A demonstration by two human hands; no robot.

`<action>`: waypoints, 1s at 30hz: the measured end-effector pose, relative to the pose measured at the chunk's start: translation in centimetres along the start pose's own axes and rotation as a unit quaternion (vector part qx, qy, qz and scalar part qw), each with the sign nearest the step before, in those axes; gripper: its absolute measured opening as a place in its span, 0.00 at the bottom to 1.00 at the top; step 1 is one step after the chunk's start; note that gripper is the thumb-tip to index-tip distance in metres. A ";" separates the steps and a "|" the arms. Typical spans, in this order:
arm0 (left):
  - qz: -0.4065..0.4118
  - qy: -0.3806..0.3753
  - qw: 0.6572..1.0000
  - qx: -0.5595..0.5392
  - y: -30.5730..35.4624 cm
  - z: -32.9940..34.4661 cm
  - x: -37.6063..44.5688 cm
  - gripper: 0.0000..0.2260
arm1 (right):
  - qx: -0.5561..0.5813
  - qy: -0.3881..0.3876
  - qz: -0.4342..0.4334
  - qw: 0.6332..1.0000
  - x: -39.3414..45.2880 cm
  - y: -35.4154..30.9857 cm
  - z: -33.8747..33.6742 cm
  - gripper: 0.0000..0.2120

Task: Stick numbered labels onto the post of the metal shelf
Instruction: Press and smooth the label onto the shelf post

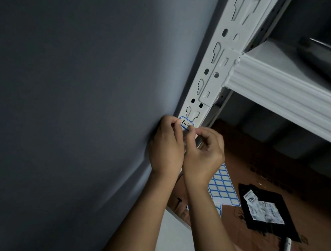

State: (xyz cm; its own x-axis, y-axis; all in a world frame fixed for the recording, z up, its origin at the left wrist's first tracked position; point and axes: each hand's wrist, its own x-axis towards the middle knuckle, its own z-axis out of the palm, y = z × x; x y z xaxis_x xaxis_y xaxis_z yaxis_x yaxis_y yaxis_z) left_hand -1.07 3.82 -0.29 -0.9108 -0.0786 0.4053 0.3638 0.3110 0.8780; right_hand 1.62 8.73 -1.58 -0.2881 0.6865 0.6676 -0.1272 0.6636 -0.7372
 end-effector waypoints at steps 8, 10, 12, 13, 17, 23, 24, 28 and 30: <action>0.010 -0.001 1.000 -0.001 -0.1 0.0 0.0 0.11 | -0.013 0.011 -0.011 1.000 0.2 0.2 0.3 0.04; 0.012 -0.002 1.000 -0.002 -0.3 0.0 0.1 0.12 | -0.012 0.012 -0.011 1.000 0.3 0.2 0.4 0.04; 0.014 -0.004 1.000 0.000 -0.5 0.0 0.1 0.11 | -0.006 0.014 -0.010 1.000 0.4 0.3 0.5 0.04; 0.014 -0.004 1.000 0.001 -0.6 -0.1 0.2 0.12 | -0.004 0.015 -0.009 1.000 0.4 0.4 0.5 0.04; 0.019 -0.002 1.000 0.003 -0.6 -0.1 0.2 0.19 | 0.005 0.007 0.009 1.000 0.6 0.2 0.6 0.08; 0.027 0.000 1.000 0.008 -0.9 0.0 0.3 0.11 | 0.124 -0.046 0.077 0.988 1.0 0.2 -0.2 0.16; 0.028 -0.003 1.000 0.006 -0.9 0.0 0.3 0.11 | 0.135 -0.055 0.074 0.986 1.1 0.2 -0.3 0.16; 0.009 -0.020 1.000 -0.015 -0.9 -0.3 0.3 0.08 | 0.160 -0.125 0.069 0.977 1.9 1.1 -1.1 0.21; 0.010 -0.035 0.999 -0.038 -1.1 -0.6 0.1 0.09 | 0.163 -0.166 0.069 0.970 2.3 1.4 -1.3 0.27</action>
State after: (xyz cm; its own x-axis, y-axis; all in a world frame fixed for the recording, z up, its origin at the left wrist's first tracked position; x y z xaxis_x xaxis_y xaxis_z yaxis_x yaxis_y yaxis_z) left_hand -1.47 2.91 -1.05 -0.9141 -0.0056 0.4055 0.3926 0.2385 0.8882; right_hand 1.97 11.66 -0.93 -0.6065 0.5930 0.5296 -0.3440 0.4048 -0.8472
